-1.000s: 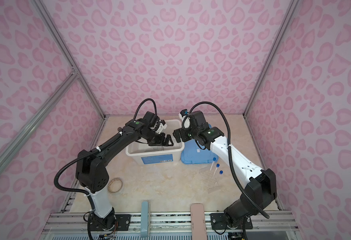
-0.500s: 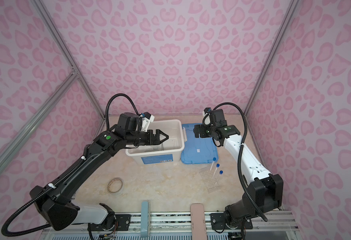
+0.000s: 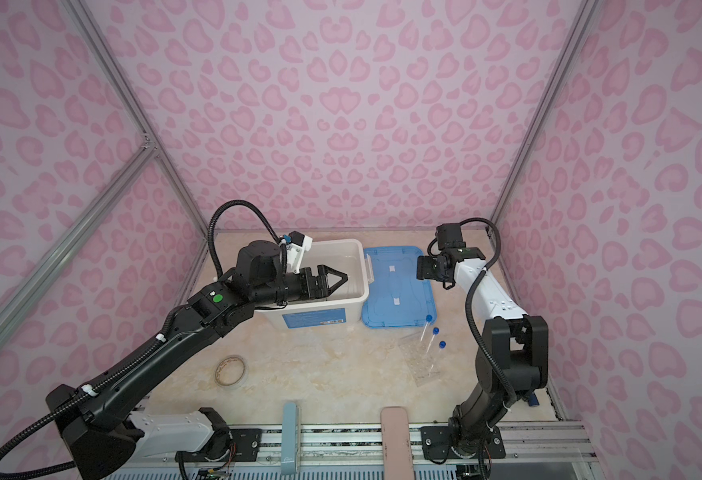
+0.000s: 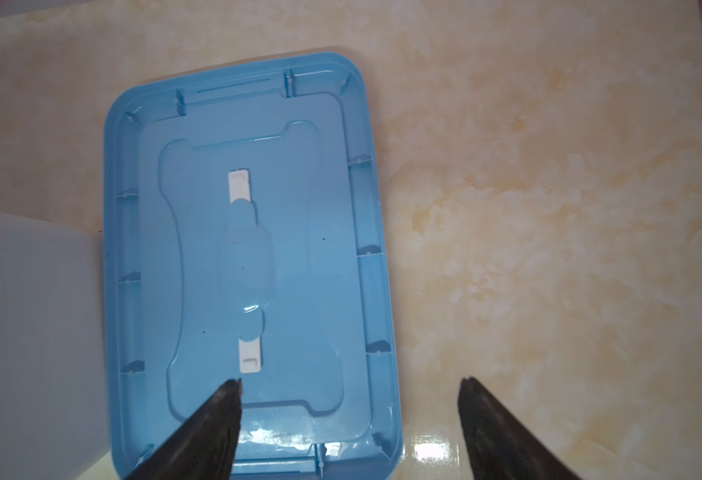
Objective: Organize the chemistry lab equipment
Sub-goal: 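Raise the open left gripper from the box while the right arm reaches the lid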
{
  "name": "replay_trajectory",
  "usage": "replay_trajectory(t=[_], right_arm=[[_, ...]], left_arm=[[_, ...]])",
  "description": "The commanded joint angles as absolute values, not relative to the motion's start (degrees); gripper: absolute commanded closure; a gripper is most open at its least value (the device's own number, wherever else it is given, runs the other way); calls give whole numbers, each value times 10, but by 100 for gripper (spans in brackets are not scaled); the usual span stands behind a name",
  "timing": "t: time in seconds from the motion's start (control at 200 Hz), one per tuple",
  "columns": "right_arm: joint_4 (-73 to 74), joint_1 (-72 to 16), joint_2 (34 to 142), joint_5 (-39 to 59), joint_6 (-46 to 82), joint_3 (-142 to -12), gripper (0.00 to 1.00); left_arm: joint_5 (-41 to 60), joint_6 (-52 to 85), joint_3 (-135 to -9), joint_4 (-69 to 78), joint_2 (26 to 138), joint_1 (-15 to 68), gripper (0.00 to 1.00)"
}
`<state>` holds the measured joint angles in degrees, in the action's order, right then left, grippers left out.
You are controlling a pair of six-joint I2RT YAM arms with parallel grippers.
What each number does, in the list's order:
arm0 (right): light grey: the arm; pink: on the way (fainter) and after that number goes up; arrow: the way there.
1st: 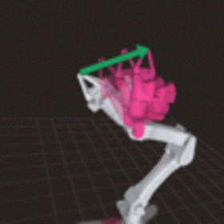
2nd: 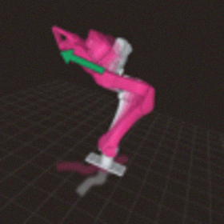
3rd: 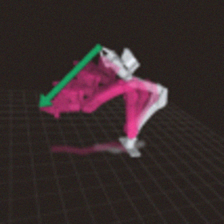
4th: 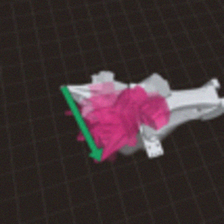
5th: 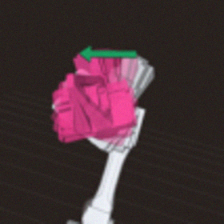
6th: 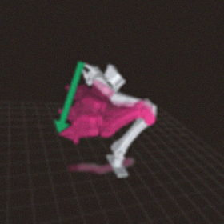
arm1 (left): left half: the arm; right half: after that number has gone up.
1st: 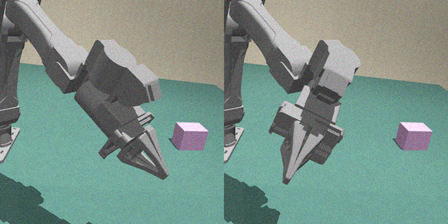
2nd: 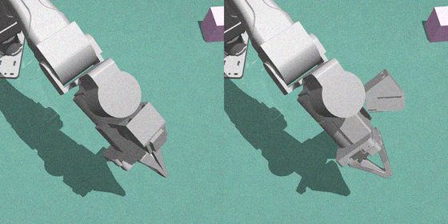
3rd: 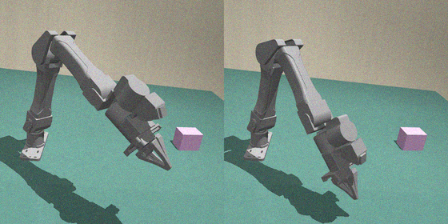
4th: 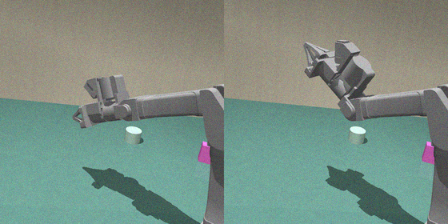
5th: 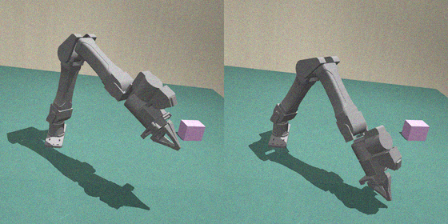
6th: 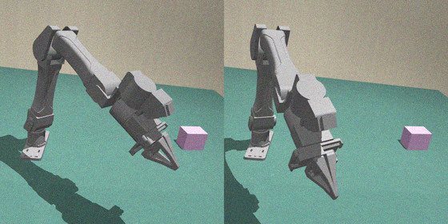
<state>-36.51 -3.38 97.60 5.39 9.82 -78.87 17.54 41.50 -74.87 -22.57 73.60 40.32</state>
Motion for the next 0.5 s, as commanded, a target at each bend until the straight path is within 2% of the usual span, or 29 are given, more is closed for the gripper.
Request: replay_trajectory(t=[0.0, 0.035, 0.105, 0.185, 0.35, 0.495], right_arm=[[-364, -26, 1010, 39, 82, -792, 26], [-366, -23, 1022, 43, 78, -797, 30], [-369, -18, 1046, 42, 71, -804, 31], [-367, -18, 1067, 42, 61, -813, 37], [-358, -8, 1114, 52, 50, -822, 40], [-365, -4, 1151, 62, 42, -845, 48]], left_arm=[[173, 399, -747, -200, 733, 403, 2], [169, 397, -745, -198, 734, 403, 2], [168, 394, -741, -186, 736, 403, 2], [174, 390, -740, -179, 744, 403, 2], [167, 415, -721, -160, 753, 403, 2], [146, 409, -711, -163, 750, 403, 3]])
